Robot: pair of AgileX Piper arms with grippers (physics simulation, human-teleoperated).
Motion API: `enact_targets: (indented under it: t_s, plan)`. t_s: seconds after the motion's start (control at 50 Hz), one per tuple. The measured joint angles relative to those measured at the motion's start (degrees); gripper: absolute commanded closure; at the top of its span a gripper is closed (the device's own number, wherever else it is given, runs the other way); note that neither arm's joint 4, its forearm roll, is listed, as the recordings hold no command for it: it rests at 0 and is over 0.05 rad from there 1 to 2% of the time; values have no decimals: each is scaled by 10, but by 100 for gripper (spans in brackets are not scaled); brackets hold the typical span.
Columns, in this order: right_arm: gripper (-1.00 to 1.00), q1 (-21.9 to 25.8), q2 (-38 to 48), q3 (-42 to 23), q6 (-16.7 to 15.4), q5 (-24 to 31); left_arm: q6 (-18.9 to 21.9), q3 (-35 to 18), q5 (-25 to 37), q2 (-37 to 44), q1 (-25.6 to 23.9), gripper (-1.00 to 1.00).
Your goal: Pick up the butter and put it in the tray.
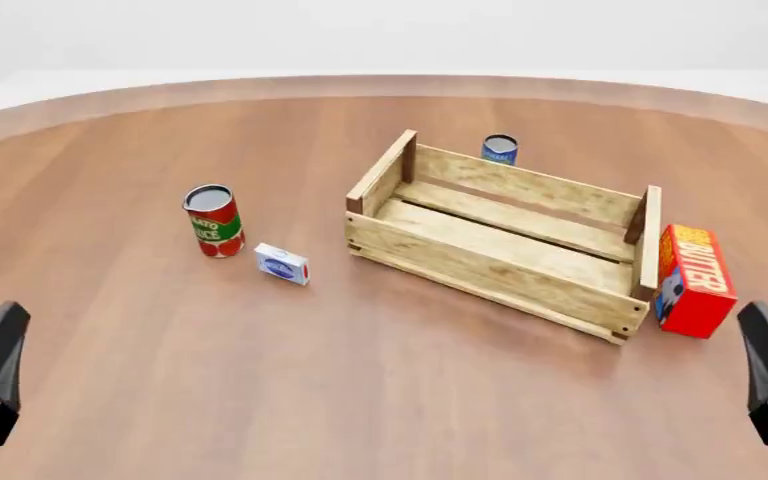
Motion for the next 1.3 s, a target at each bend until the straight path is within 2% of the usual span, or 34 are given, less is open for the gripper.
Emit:
enact_targets:
  t_s: [0.34, 0.48, 1.0, 1.3]
  plan:
    - [-100, 0, 1, -7, 2, 6, 0, 0, 0, 0, 0, -100]
    - [-100, -20, 15, -8, -3, 3, 0, 0, 0, 0, 0, -100]
    - [-100, -77, 137, 0, -35, -75, 0, 0, 0, 0, 0, -100]
    - [-100, -95, 212, 1, -35, -125, 0, 0, 0, 0, 0, -100]
